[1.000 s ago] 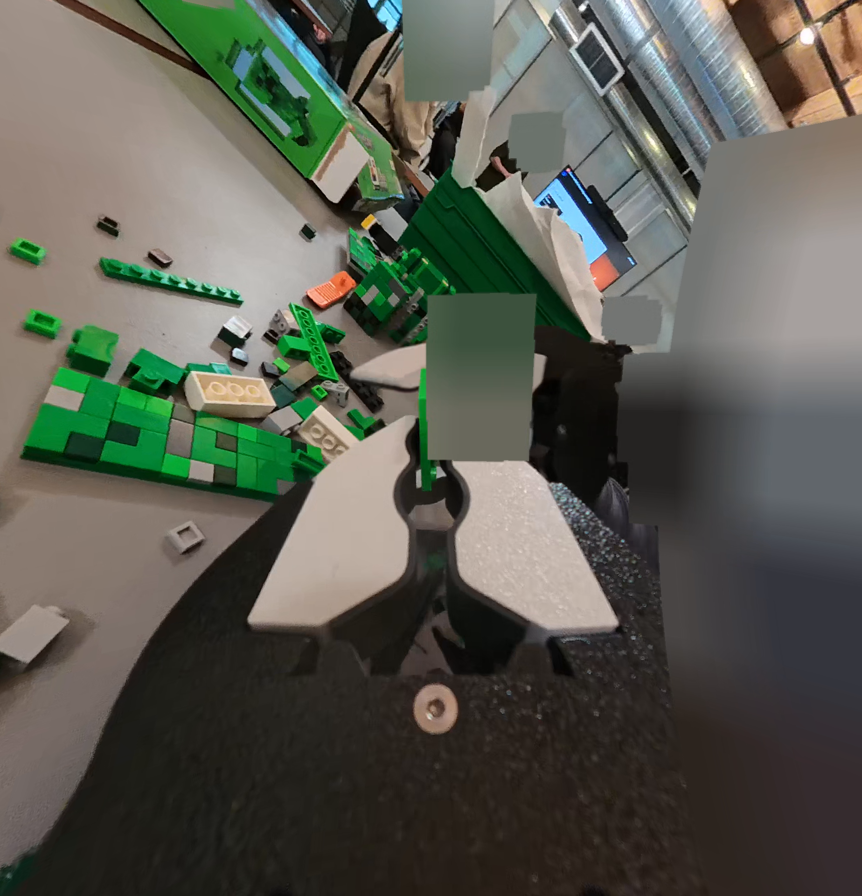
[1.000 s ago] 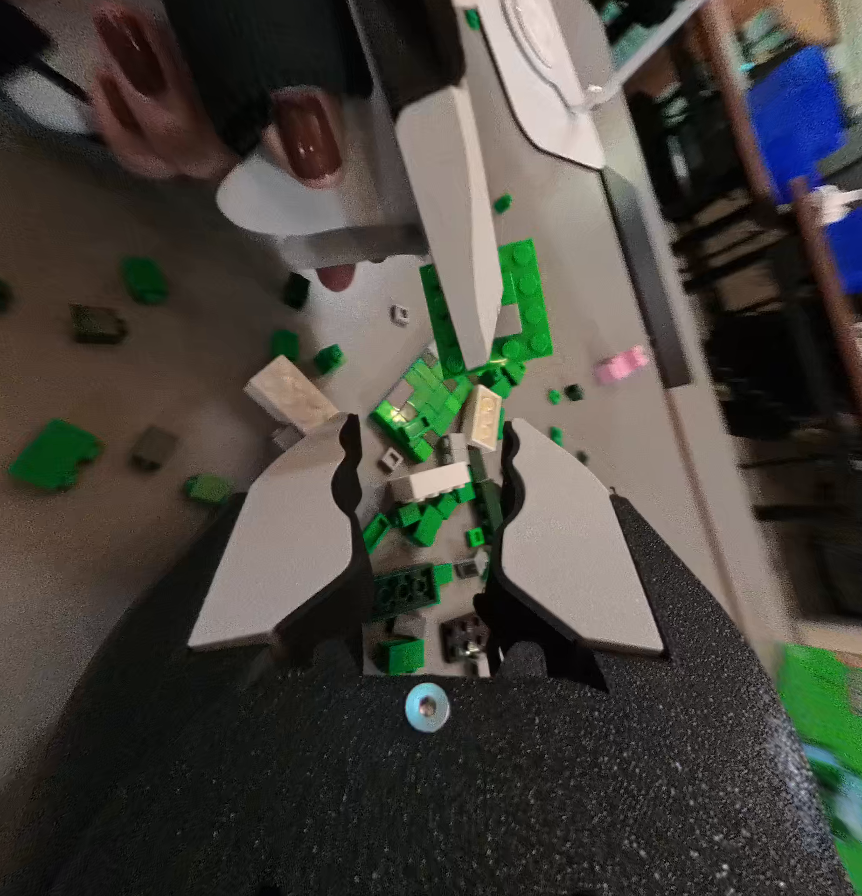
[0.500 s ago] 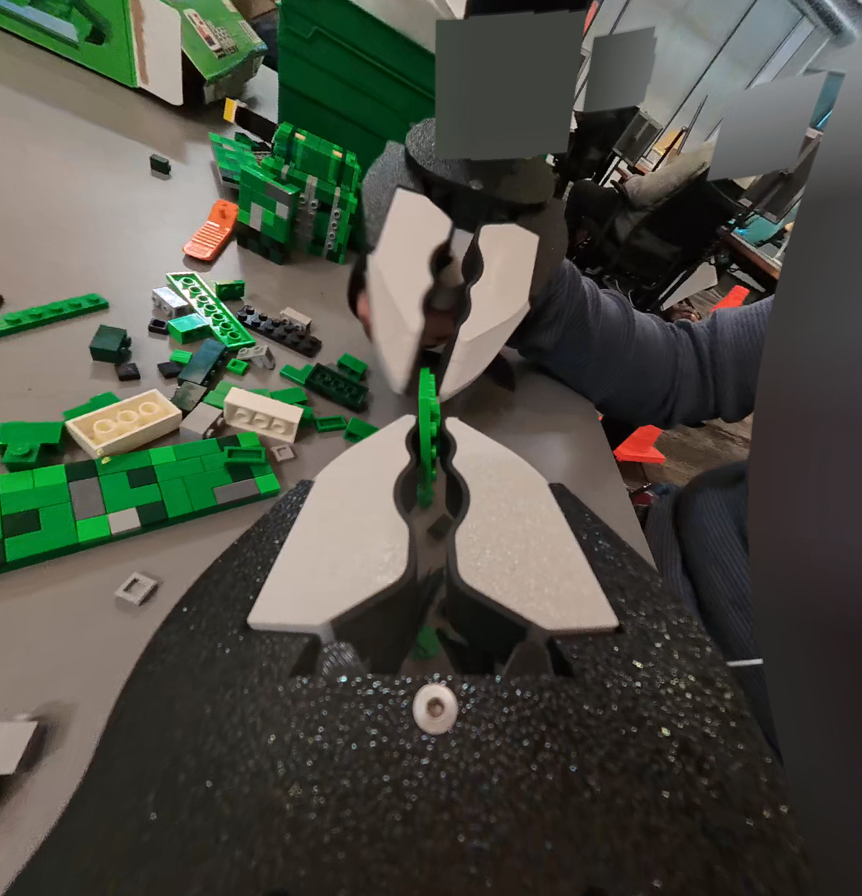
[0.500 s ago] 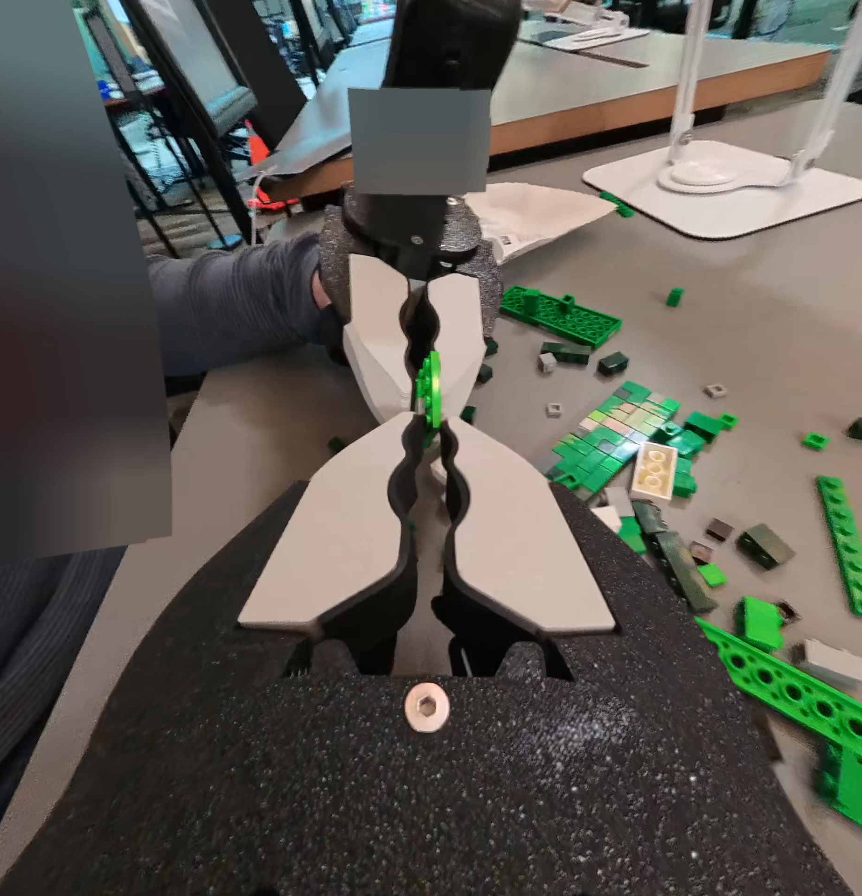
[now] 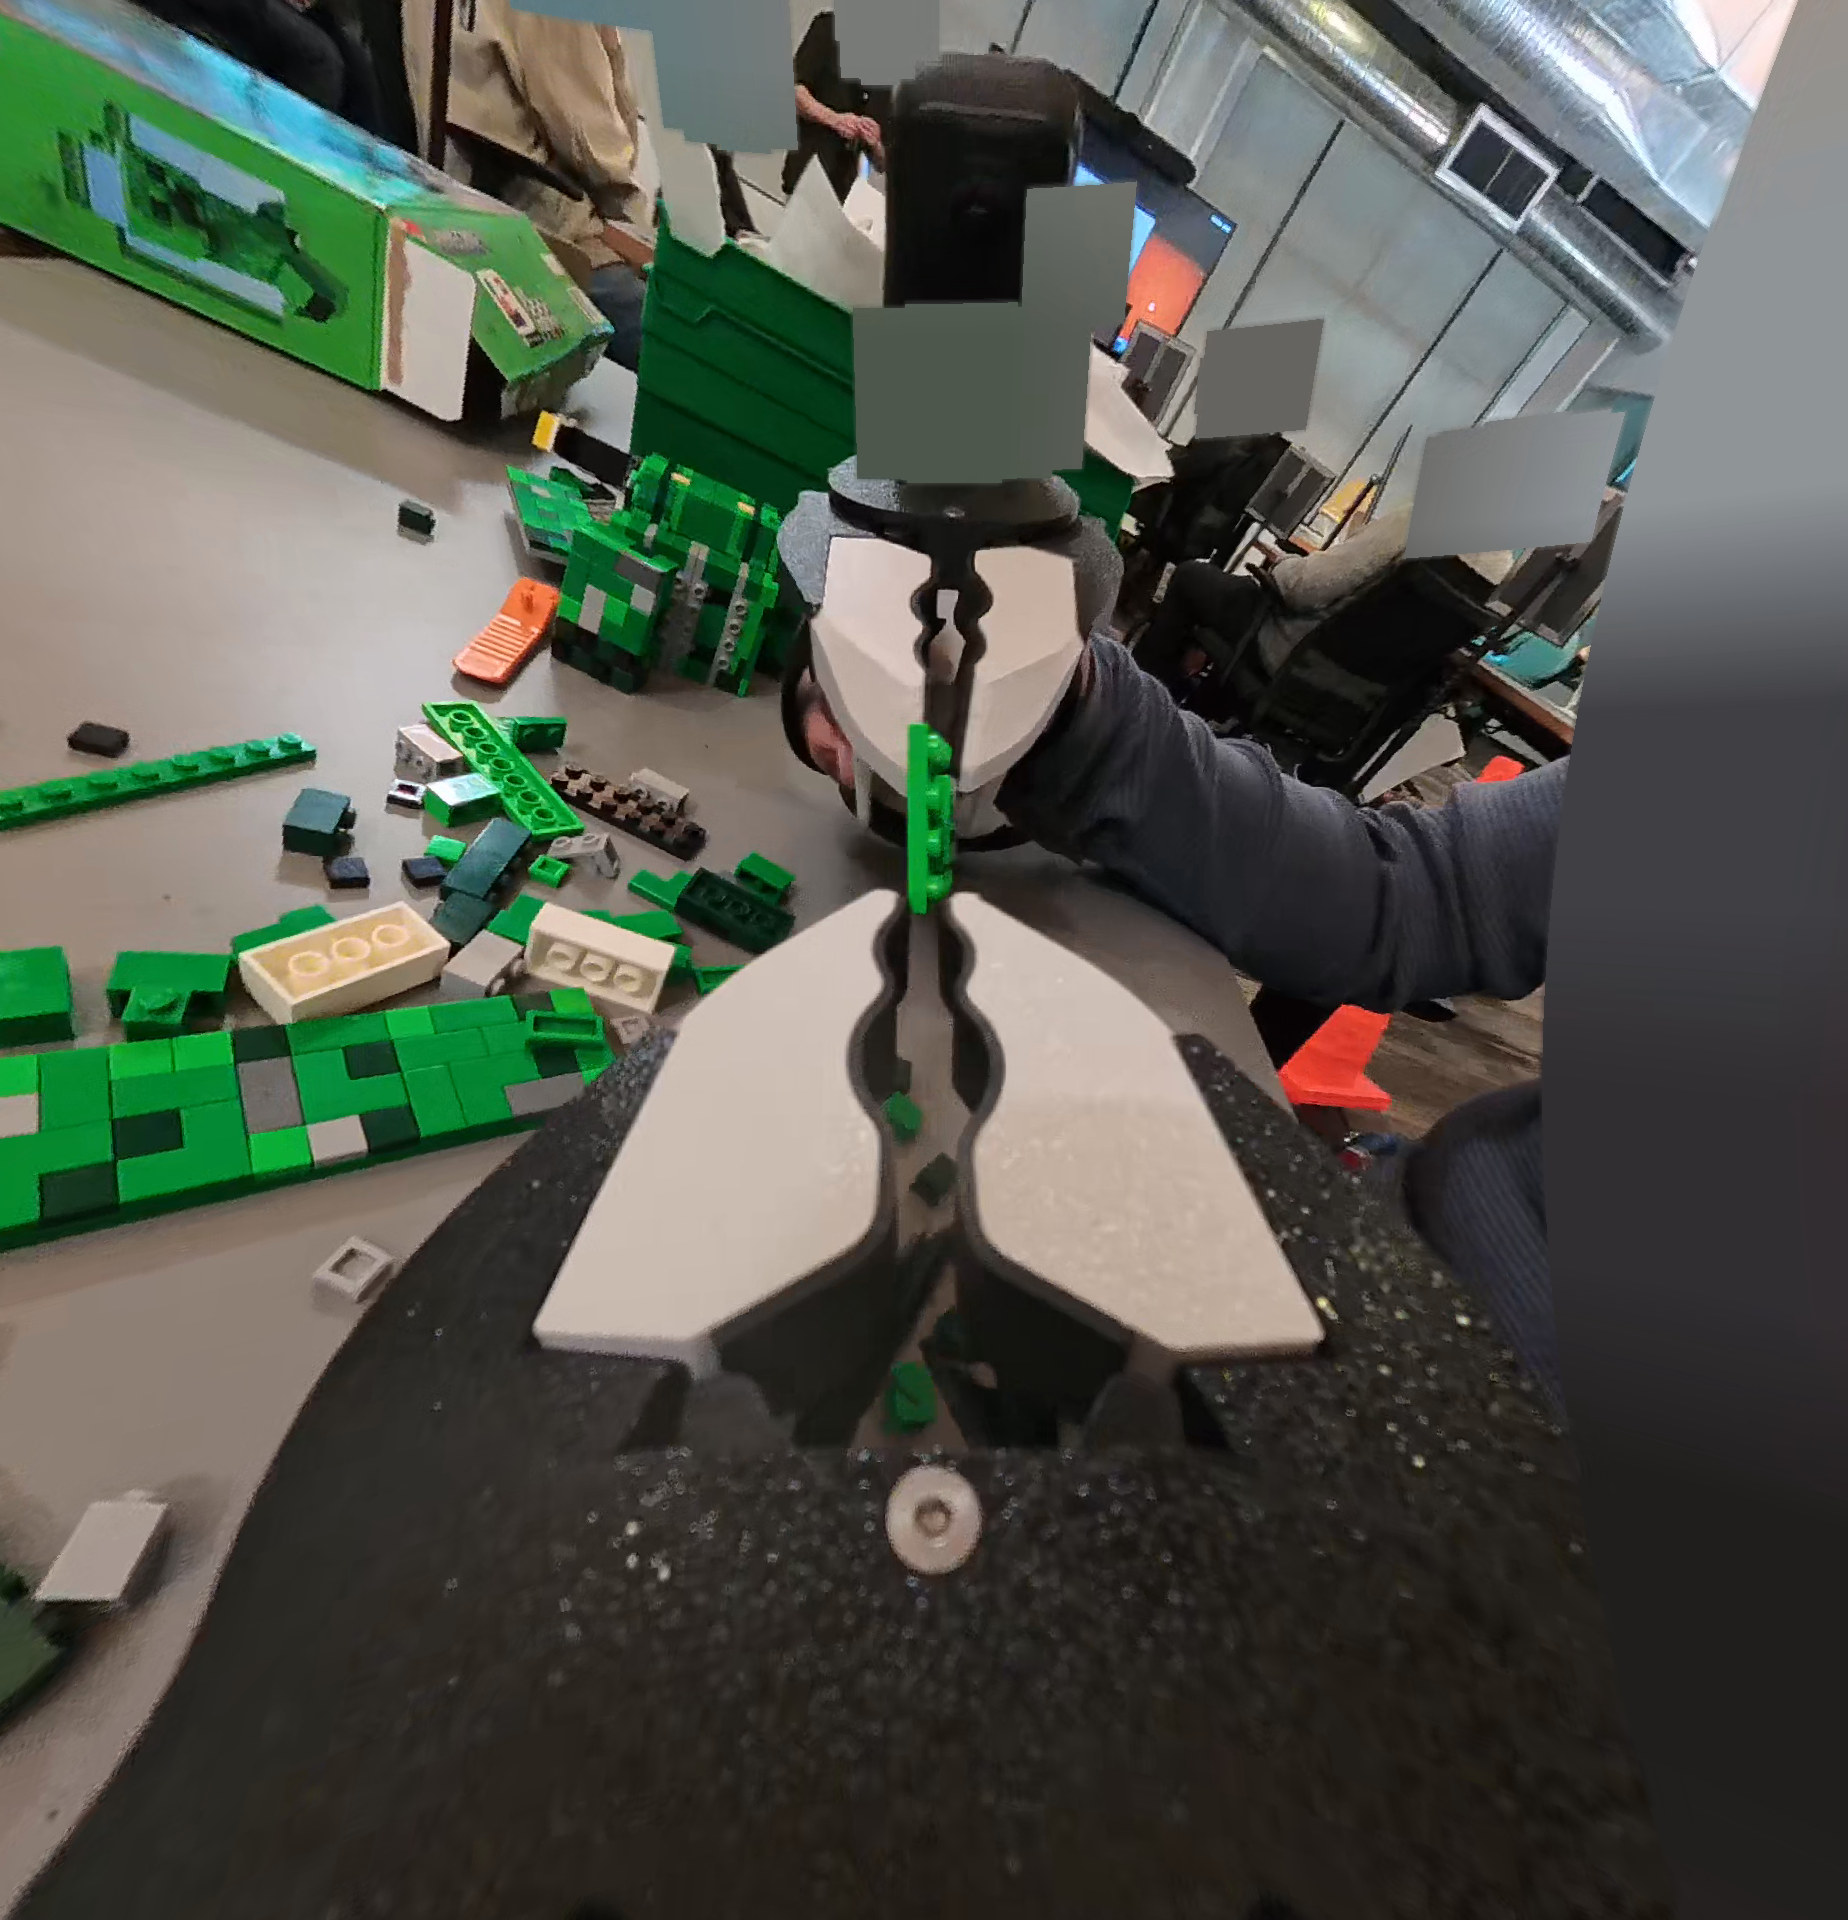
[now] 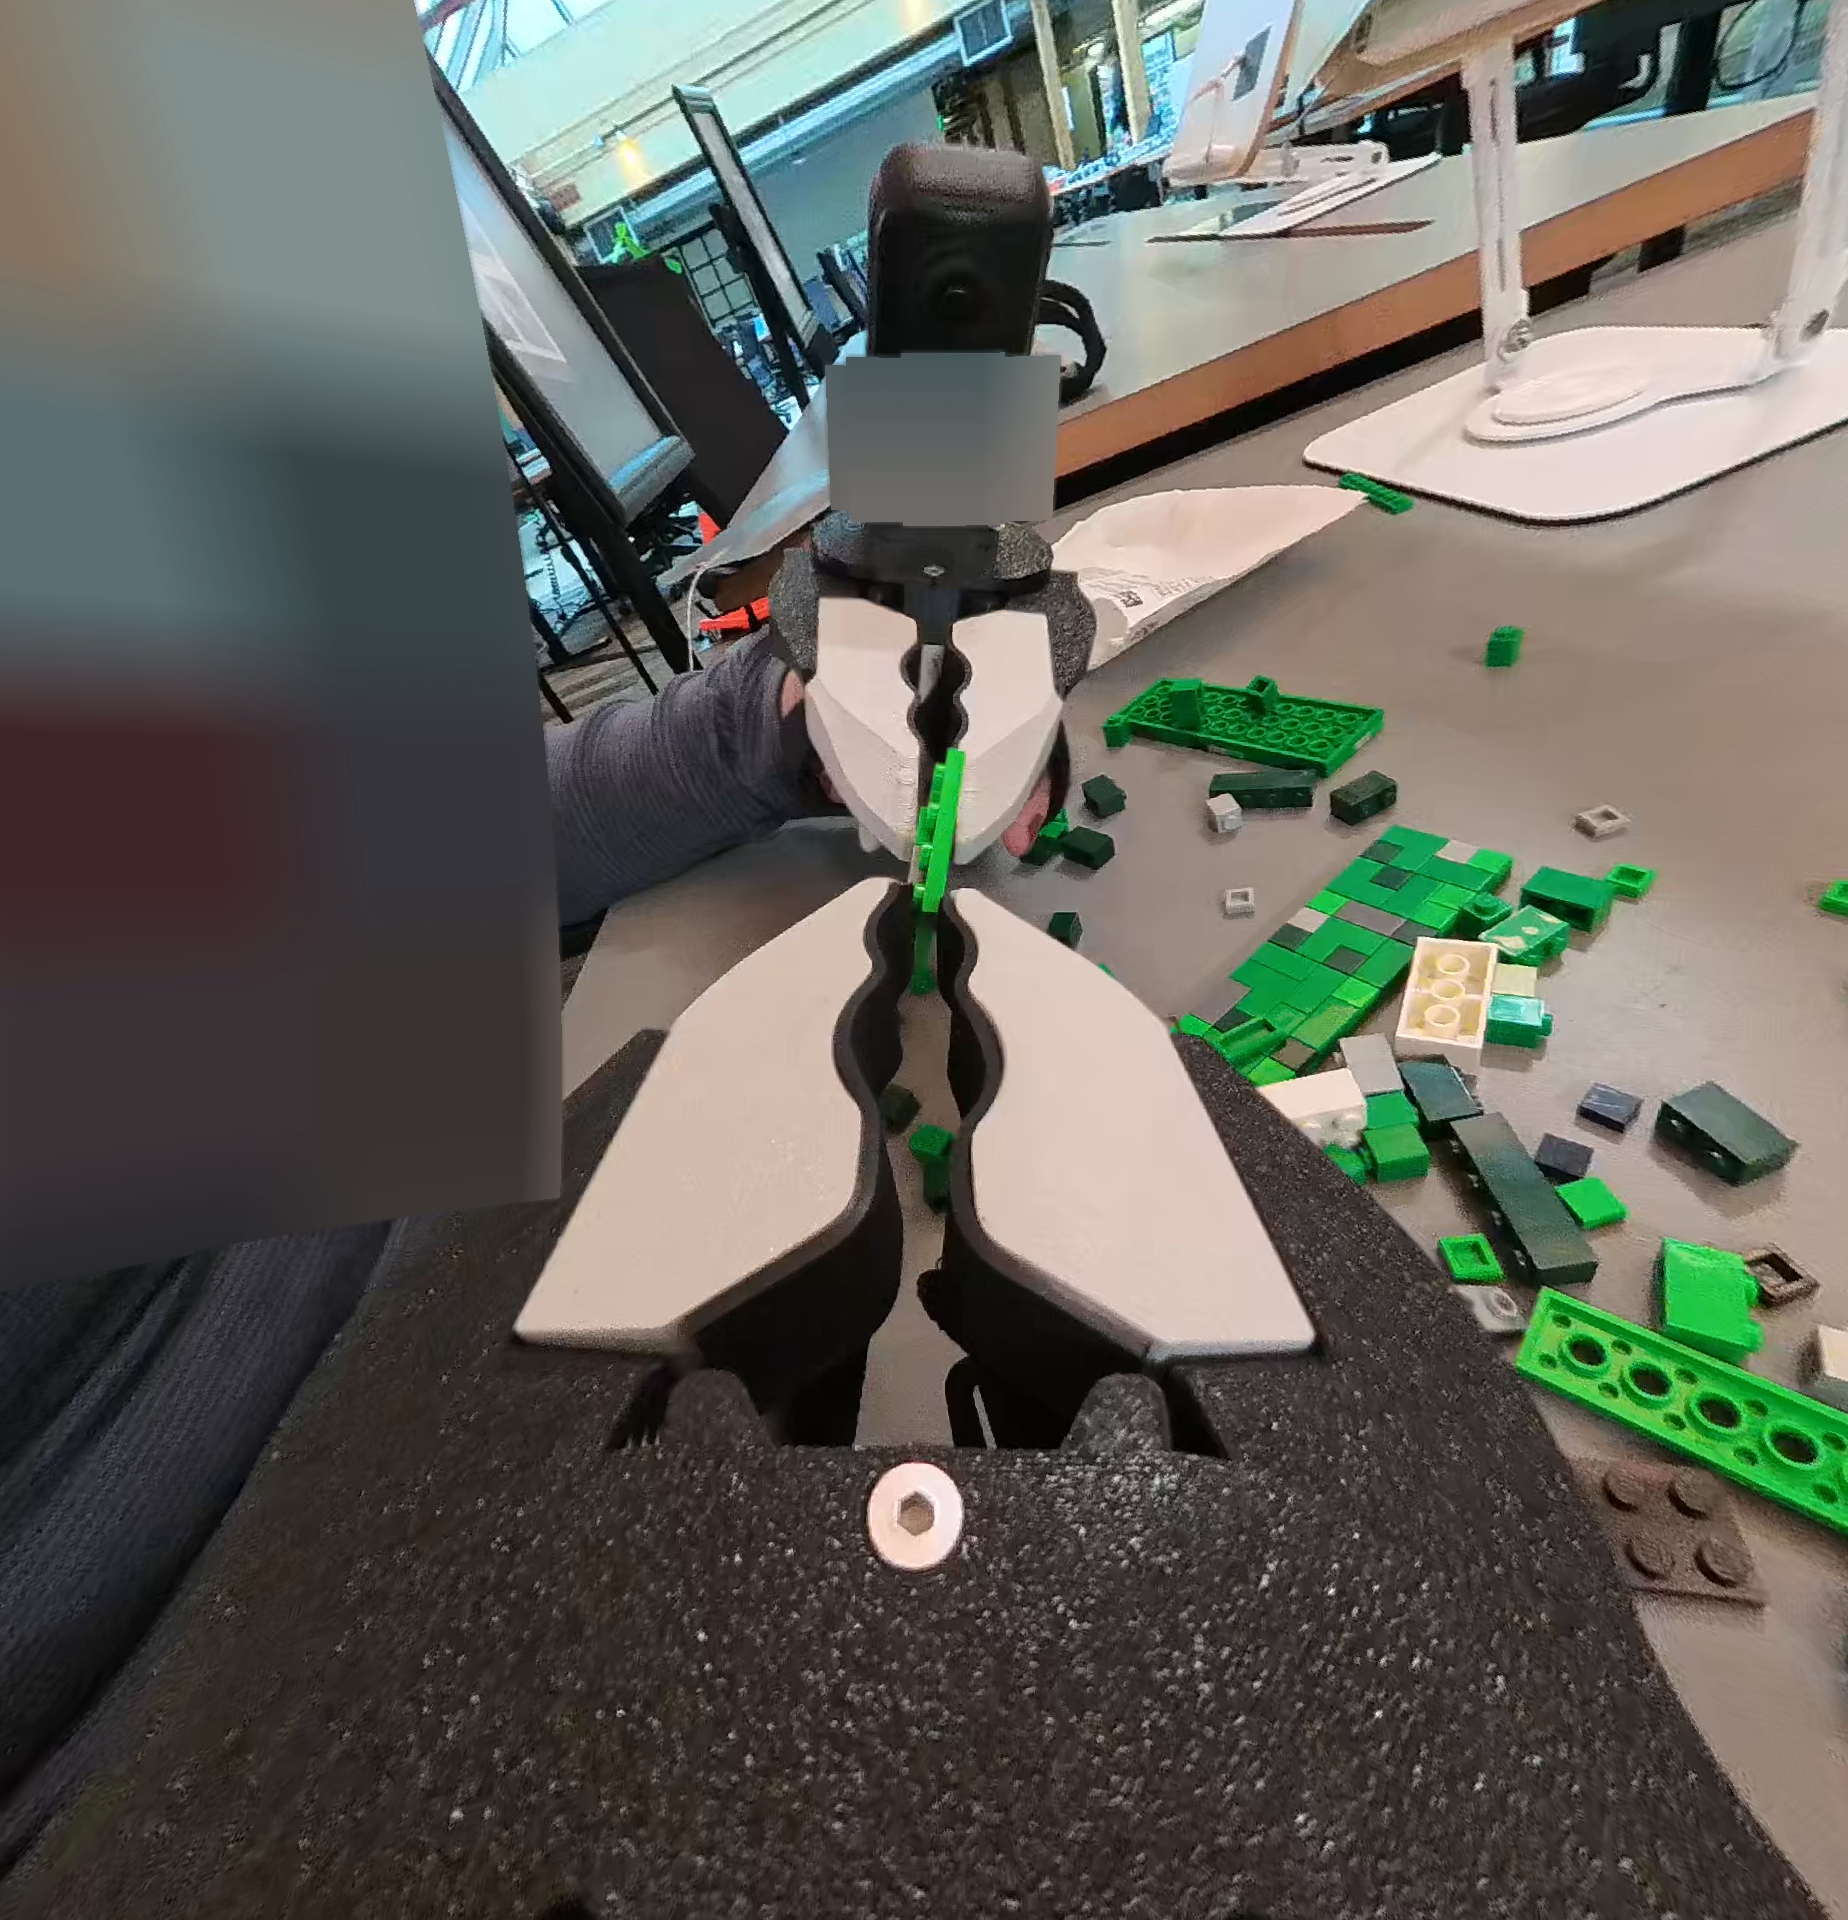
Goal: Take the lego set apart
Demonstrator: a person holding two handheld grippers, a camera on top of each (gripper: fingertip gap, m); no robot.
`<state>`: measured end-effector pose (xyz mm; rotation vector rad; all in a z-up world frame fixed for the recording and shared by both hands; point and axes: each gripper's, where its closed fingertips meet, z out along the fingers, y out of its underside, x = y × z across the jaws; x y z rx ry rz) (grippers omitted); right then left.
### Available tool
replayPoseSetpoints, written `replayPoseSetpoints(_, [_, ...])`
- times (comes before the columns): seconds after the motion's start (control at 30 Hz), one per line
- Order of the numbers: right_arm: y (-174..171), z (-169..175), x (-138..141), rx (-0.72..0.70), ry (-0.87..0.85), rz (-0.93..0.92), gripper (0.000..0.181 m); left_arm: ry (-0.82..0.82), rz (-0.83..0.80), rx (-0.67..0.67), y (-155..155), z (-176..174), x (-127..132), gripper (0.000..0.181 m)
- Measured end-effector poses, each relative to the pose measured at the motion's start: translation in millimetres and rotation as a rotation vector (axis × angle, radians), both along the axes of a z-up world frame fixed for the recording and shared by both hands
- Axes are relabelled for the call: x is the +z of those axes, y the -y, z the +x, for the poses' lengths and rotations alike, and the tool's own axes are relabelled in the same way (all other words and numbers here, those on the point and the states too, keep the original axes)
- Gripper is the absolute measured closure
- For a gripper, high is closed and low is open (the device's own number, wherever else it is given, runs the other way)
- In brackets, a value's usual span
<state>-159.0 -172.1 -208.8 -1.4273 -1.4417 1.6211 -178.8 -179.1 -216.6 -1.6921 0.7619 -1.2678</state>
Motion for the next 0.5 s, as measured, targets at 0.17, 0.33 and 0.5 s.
replayPoseSetpoints(0.17, [1.2,1.2,0.8,0.01,-0.004,-0.002,0.177,0.07,-0.055,-0.056,5.6,2.6,4.2,0.176])
replayPoseSetpoints(0.33, [-2.2,-1.3,-1.3,-0.021,0.008,0.026,0.177,0.124,-0.11,-0.064,3.0,-0.7,5.1,0.175])
replayPoseSetpoints(0.5, [-11.6,20.6,-11.6,-0.06,0.15,0.094,0.177,0.094,0.016,0.107,-15.2,-9.9,18.6,0.158])
